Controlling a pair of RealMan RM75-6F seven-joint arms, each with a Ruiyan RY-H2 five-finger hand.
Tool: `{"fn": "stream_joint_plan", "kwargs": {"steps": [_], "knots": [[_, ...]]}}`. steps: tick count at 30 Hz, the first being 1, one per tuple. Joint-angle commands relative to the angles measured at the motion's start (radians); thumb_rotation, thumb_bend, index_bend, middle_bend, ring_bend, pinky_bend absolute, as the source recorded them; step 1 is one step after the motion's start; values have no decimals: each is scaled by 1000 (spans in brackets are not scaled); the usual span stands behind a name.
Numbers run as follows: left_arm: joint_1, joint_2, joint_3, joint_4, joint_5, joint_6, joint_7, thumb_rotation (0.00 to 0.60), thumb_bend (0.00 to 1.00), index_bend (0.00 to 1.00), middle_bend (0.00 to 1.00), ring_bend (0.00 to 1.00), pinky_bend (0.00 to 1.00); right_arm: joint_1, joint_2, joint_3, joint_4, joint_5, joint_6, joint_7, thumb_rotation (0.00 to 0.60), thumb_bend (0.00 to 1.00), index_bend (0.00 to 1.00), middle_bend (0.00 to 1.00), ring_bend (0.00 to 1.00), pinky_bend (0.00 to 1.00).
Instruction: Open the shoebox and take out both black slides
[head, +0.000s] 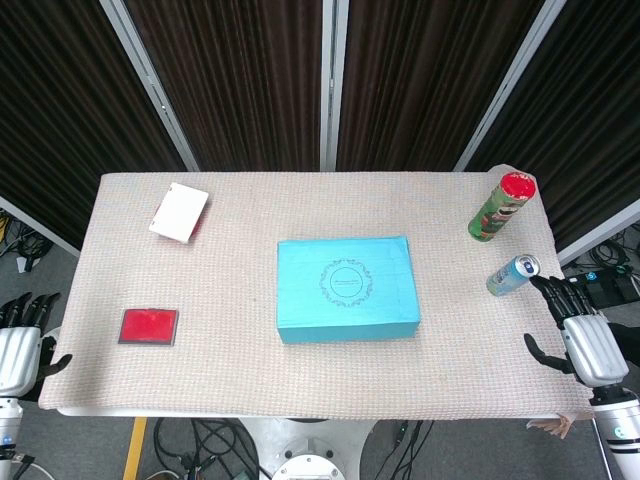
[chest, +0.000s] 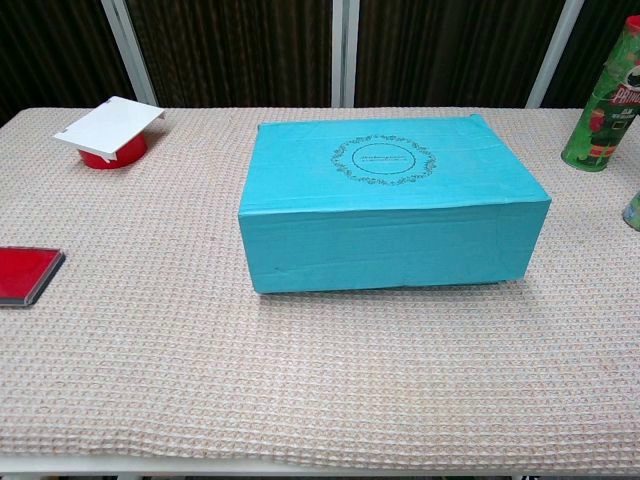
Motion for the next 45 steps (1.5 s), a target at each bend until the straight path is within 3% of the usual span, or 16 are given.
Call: {"fn": "stream_joint_plan", "kwargs": {"steps": [1, 8, 13, 16, 21, 29, 39, 45], "knots": [[0, 0, 1, -1, 2, 0, -2, 600, 63, 150, 173, 91, 137, 0, 0, -1, 1, -1, -1, 0, 600, 304, 0, 66, 0, 0], [6, 3, 7, -7, 6, 7, -10, 600, 63, 150, 174, 91, 137, 22, 1, 2, 12, -11, -23, 0, 600, 304, 0, 66, 0, 0], [4, 8, 6, -17, 12, 10, -9, 600, 63, 150, 173, 91, 137, 96, -6, 28, 29, -23, -101, -62, 600, 300, 0, 64, 0, 0], [5, 11, 8, -24, 19, 12, -14, 600, 62, 149, 173, 91, 137, 158, -25, 52, 46, -13, -174, -102, 600, 242, 0, 62, 0, 0], [7, 18, 10, -34, 15, 10, -17, 600, 63, 149, 174, 91, 137, 286, -105, 90, 129, 17, -331, -144, 600, 107, 0, 62, 0, 0], [14, 25, 15, -46, 8, 8, -26, 600, 63, 150, 174, 91, 137, 445, -319, 123, 375, 53, -483, -192, 600, 55, 0, 63, 0, 0], [13, 31, 16, -43, -2, -7, -47, 600, 63, 149, 173, 91, 139, 540, -553, 89, 666, -15, -437, -146, 600, 29, 0, 48, 0, 0], [9, 31, 14, -37, -4, -14, -56, 600, 63, 150, 174, 91, 140, 557, -654, 38, 823, -106, -278, -85, 600, 26, 0, 43, 0, 0]]}}
